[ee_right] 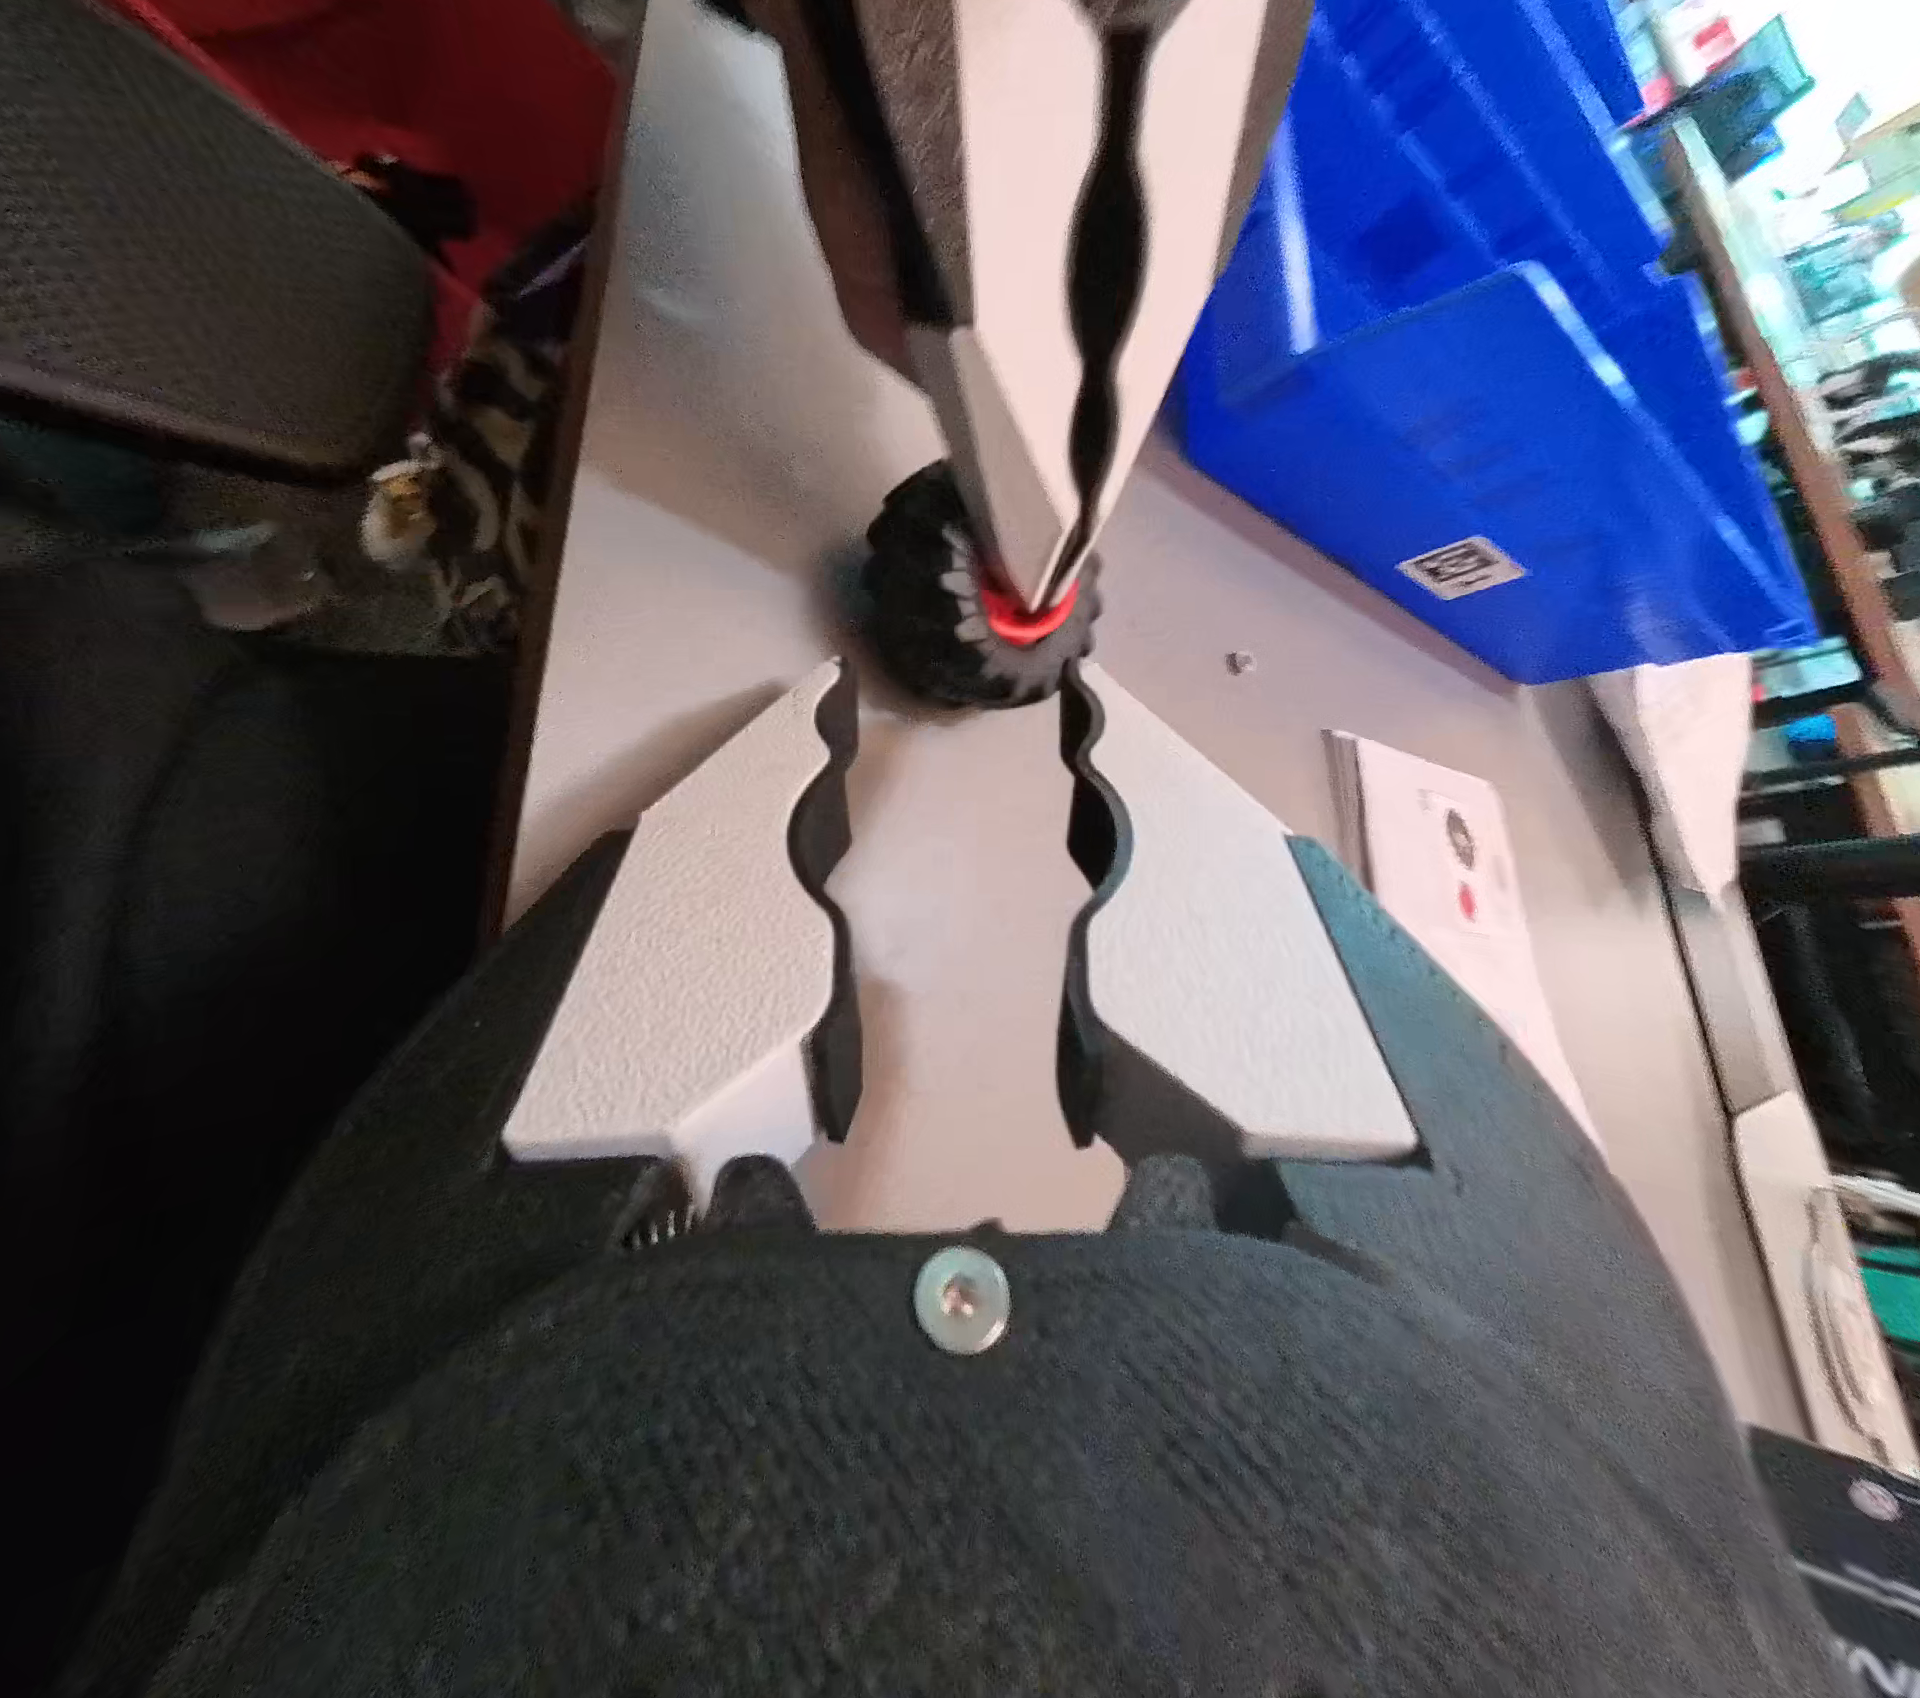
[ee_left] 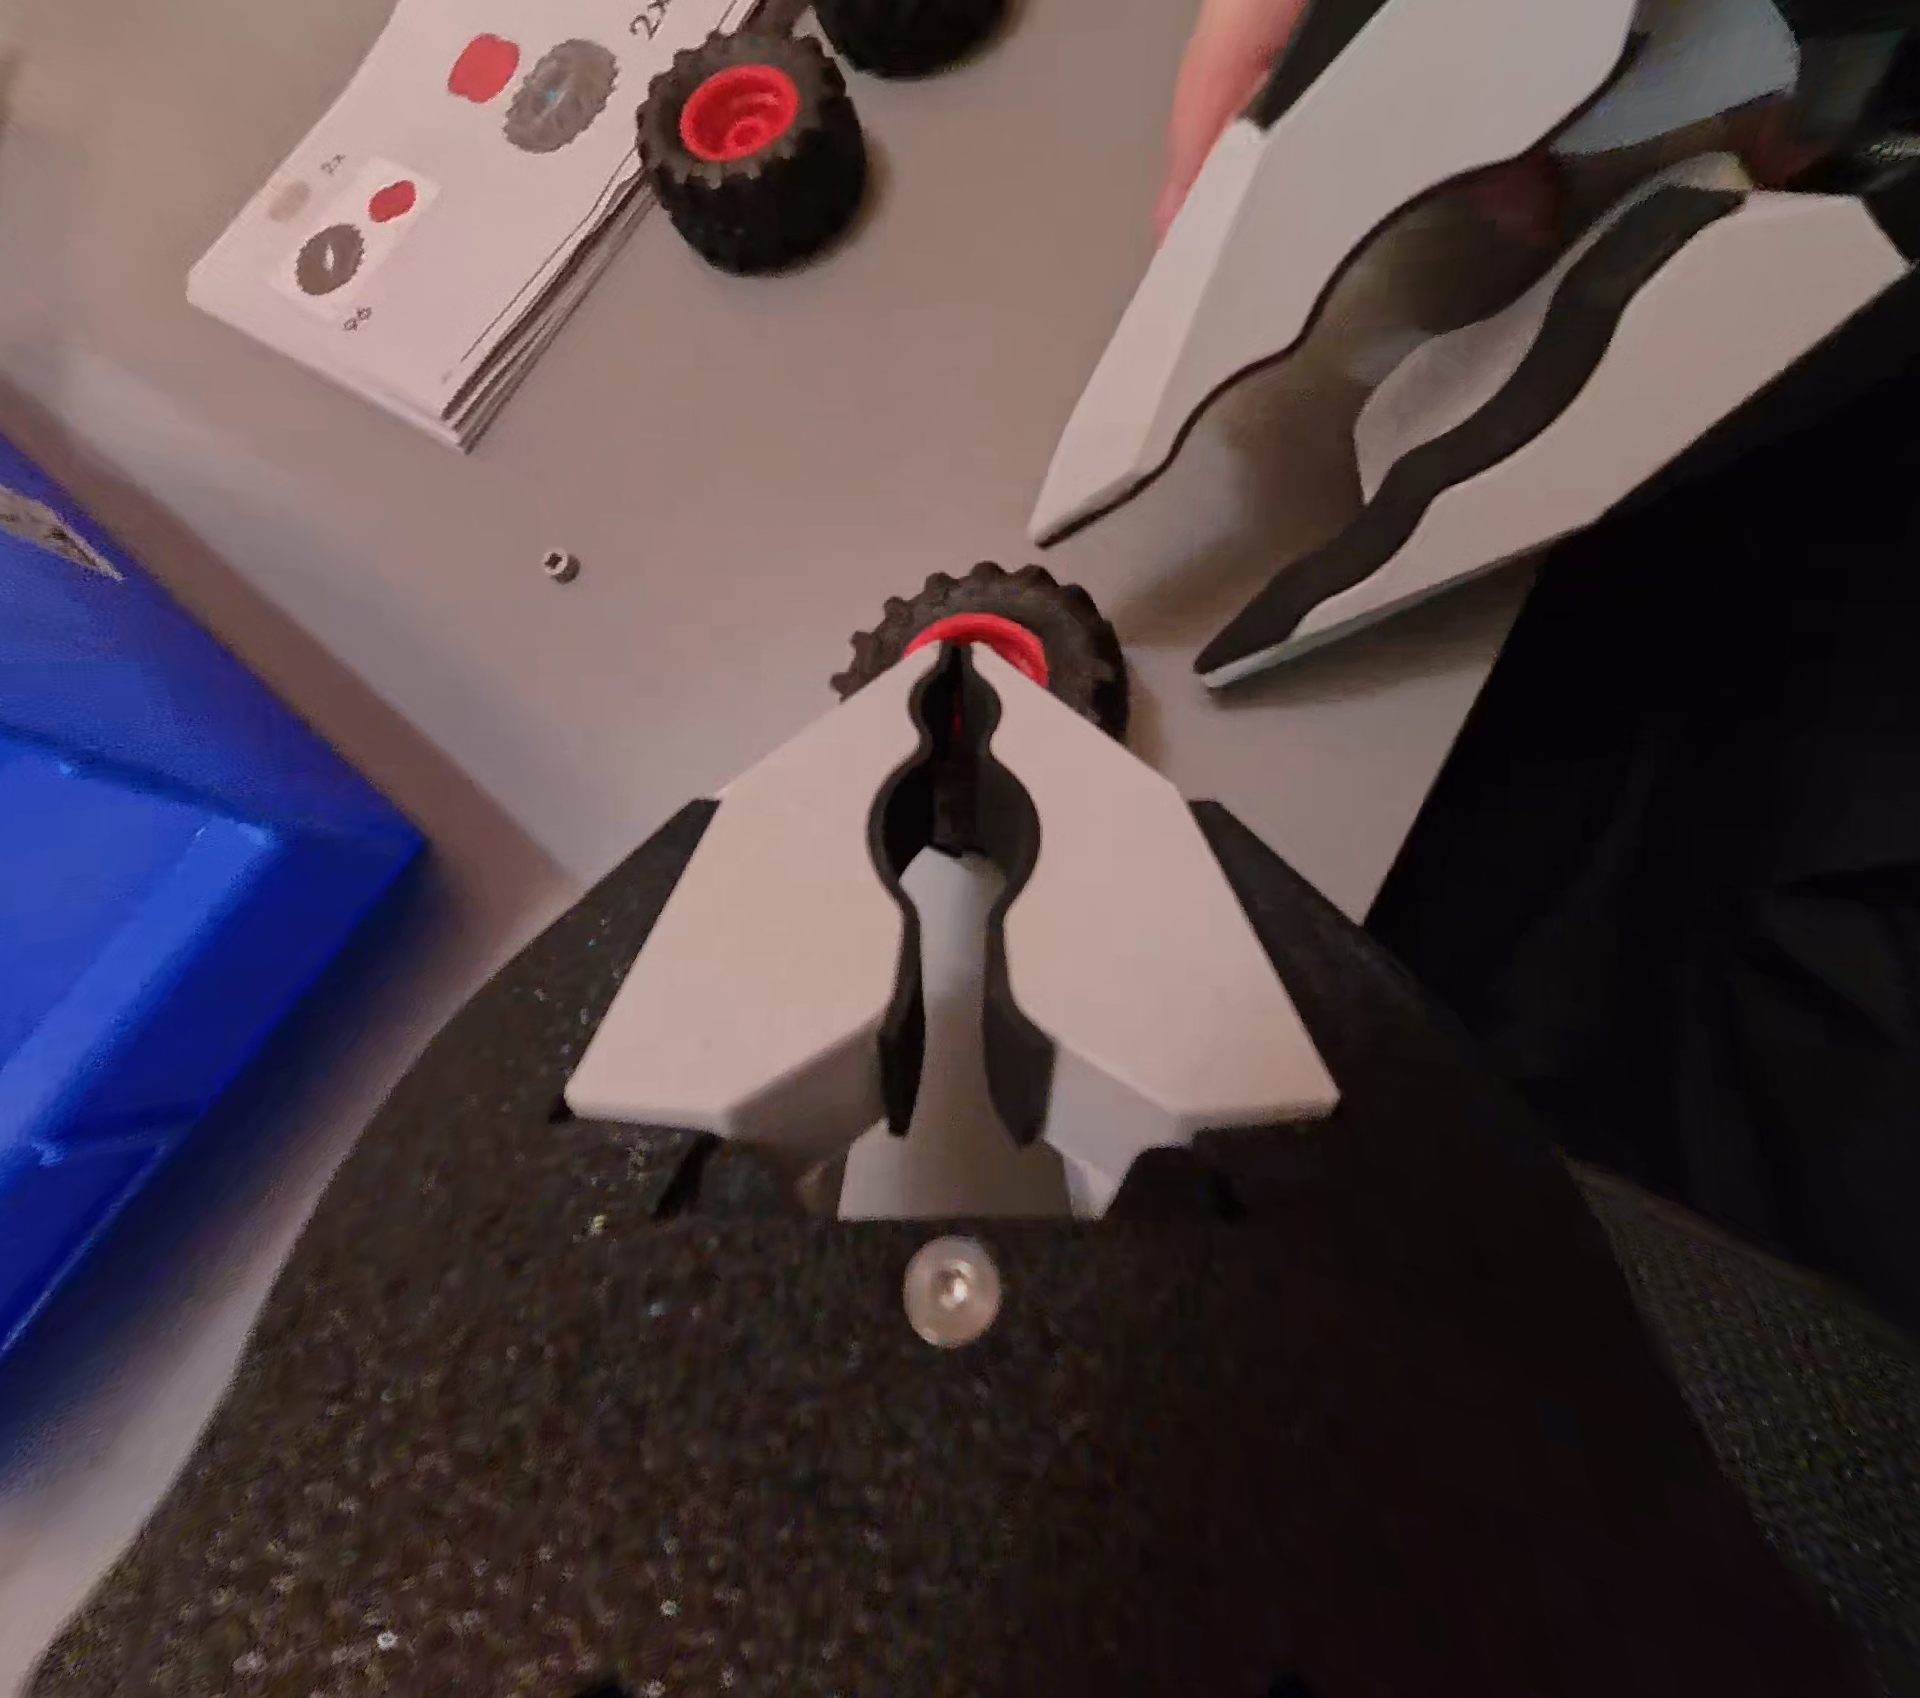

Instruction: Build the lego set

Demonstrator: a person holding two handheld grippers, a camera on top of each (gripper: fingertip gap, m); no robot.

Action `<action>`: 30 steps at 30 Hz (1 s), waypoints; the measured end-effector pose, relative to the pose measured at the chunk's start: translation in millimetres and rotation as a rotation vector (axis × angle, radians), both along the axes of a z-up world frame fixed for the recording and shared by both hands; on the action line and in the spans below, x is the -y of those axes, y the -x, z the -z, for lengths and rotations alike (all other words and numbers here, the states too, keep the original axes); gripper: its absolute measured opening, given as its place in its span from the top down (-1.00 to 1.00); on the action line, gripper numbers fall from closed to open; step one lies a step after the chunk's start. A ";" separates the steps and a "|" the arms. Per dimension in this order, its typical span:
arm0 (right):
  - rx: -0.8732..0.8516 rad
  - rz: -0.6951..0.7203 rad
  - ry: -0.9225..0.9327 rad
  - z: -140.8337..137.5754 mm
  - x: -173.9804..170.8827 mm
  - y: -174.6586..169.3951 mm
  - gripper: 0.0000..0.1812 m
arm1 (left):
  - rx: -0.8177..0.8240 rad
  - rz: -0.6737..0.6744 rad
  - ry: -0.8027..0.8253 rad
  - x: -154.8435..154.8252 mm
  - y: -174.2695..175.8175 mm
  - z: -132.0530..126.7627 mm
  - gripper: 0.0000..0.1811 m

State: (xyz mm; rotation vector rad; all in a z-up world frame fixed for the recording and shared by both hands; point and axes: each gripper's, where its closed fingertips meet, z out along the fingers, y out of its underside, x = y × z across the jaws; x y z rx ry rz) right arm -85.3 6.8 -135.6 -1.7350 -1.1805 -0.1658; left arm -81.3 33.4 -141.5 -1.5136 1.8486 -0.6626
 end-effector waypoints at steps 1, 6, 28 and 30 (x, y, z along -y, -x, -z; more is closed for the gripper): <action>-0.011 -0.007 -0.032 -6.5 -1.6 2.0 0.58 | -0.002 -0.004 -0.021 -1.5 -0.7 0.0 1.00; 0.107 -0.096 -0.003 8.9 -5.0 17.7 0.56 | -0.031 -0.022 0.016 -2.4 2.4 3.8 1.00; 0.177 -0.013 -0.065 14.5 -22.0 24.6 0.80 | -0.200 0.177 -0.301 -15.6 -4.0 0.9 1.00; 0.204 -0.014 -0.084 15.0 -22.4 25.1 0.80 | -0.221 0.194 -0.301 -15.0 -4.5 1.6 1.00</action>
